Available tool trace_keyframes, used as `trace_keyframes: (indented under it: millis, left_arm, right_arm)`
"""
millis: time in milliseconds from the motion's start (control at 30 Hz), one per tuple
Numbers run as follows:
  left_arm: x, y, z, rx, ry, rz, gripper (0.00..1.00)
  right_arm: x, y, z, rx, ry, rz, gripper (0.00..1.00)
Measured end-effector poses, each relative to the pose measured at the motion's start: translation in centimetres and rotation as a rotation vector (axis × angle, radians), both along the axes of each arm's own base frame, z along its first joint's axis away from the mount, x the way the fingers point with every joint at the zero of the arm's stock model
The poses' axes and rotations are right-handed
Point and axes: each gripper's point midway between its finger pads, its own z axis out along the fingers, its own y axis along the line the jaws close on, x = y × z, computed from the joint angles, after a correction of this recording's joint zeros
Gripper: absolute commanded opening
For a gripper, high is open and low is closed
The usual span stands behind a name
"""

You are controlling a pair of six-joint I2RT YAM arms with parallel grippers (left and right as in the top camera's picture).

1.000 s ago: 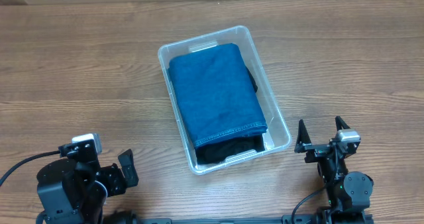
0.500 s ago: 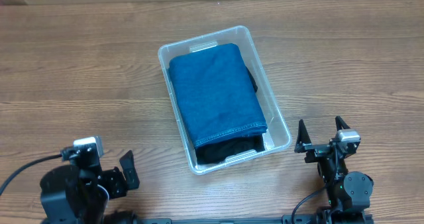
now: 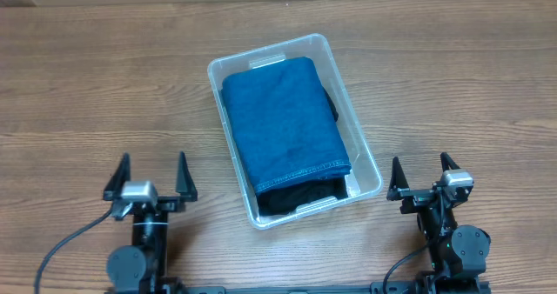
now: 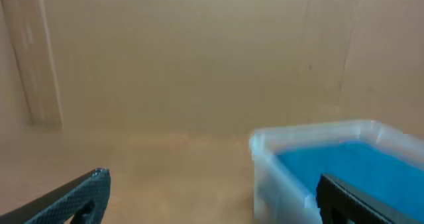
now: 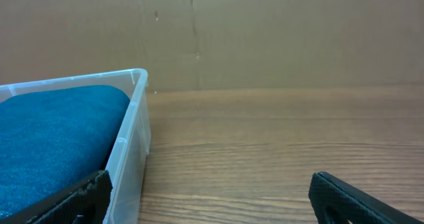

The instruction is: Pack container

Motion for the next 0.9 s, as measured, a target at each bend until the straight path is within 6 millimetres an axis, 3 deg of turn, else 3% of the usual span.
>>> trace_keyframes:
  millis: [133, 900]
  left_arm:
    - [0.2, -0.1, -6.5, -0.011, 0.229, -0.006, 1.0]
    - [0.2, -0.1, -6.7, -0.012, 0.239, -0.006, 1.0]
  right_arm:
    - [0.0, 0.0, 0.0, 0.0, 0.0, 0.0, 1.0]
    - [0.0, 0.0, 0.0, 0.0, 0.0, 0.0, 1.0]
